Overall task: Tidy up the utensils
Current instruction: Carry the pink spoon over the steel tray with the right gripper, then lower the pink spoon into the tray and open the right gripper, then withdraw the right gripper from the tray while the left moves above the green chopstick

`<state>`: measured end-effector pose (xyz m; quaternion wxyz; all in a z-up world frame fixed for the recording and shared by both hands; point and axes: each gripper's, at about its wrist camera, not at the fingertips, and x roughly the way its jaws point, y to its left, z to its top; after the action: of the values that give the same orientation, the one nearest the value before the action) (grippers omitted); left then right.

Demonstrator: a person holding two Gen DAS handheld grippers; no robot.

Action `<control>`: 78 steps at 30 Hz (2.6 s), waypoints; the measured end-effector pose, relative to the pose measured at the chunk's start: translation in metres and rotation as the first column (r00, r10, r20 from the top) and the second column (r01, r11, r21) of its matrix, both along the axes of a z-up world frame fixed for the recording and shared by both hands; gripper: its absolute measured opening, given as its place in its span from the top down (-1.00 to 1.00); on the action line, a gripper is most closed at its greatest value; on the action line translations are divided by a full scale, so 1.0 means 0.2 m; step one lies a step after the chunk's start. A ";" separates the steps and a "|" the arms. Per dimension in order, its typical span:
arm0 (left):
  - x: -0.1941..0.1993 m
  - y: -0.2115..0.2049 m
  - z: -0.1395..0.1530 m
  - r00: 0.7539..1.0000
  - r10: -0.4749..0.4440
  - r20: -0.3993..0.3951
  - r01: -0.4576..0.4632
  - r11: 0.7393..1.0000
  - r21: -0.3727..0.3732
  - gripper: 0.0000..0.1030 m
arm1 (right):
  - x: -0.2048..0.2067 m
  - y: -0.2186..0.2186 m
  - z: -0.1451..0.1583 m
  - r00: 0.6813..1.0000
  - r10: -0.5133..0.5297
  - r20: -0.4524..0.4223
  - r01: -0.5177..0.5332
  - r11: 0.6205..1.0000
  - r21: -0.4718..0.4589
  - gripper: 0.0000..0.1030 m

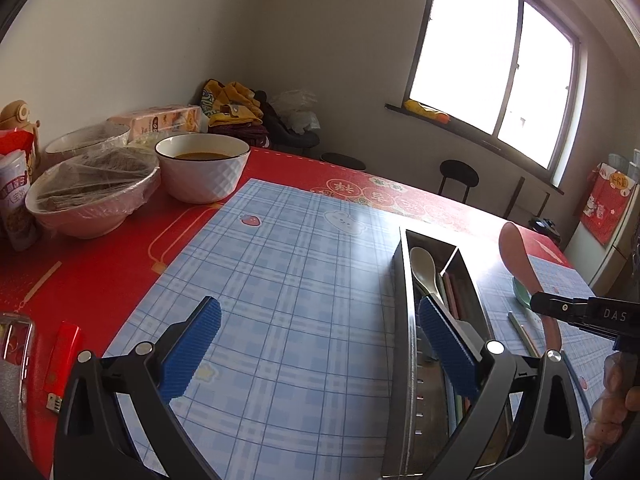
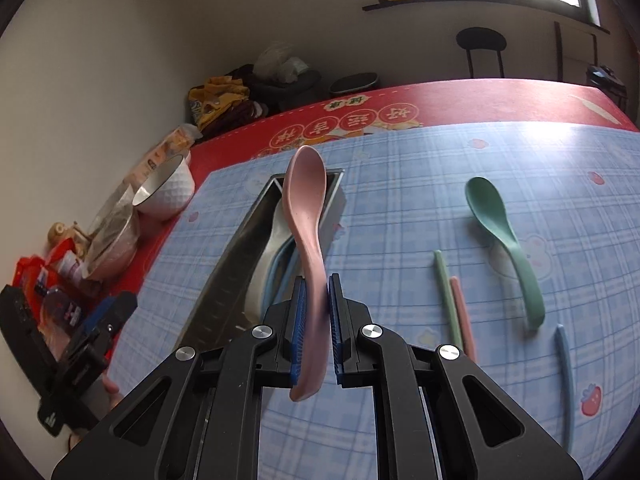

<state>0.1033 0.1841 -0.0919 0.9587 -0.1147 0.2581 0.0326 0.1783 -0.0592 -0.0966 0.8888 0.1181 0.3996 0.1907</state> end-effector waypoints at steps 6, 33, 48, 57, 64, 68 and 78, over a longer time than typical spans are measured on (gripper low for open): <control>0.02 0.01 -0.01 1.000 0.018 -0.021 -0.017 1.000 0.014 -0.88 | 0.14 0.29 -0.01 1.000 0.022 -0.012 -0.023 0.996 -0.082 0.78; 0.03 -0.04 -0.03 0.999 -0.006 -0.047 0.008 0.999 0.041 -0.88 | 0.25 0.35 -0.17 0.989 -0.044 -0.139 0.024 0.990 -0.138 0.74; 0.04 -0.04 -0.04 0.999 -0.007 -0.049 0.009 0.999 0.036 -0.88 | 0.18 0.35 -0.10 0.995 -0.014 -0.103 0.001 0.992 -0.129 0.54; 0.03 -0.06 -0.04 0.999 -0.010 -0.036 0.011 0.999 0.052 -0.88 | 0.04 0.02 -0.02 0.998 -0.038 0.046 0.044 0.991 -0.127 0.54; 0.02 -0.09 -0.03 1.000 -0.011 -0.020 0.012 0.997 0.081 -0.88 | -0.09 -0.41 -0.04 0.988 -0.121 0.095 0.130 0.987 -0.099 0.53; 0.02 -0.11 -0.03 1.000 -0.001 -0.016 0.003 0.995 0.096 -0.88 | -0.18 -0.61 -0.06 0.982 -0.148 0.120 0.162 0.980 -0.114 0.53; -0.03 -0.21 0.07 1.000 0.008 0.007 -0.009 0.980 0.199 -0.88 | -0.35 -0.89 -0.13 0.978 -0.139 0.157 0.163 0.975 -0.153 0.53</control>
<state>0.0969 0.1421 -0.0783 0.9661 -0.0193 0.2500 0.0622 0.1091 -0.2374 -0.1226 0.9342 0.0599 0.3382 0.0966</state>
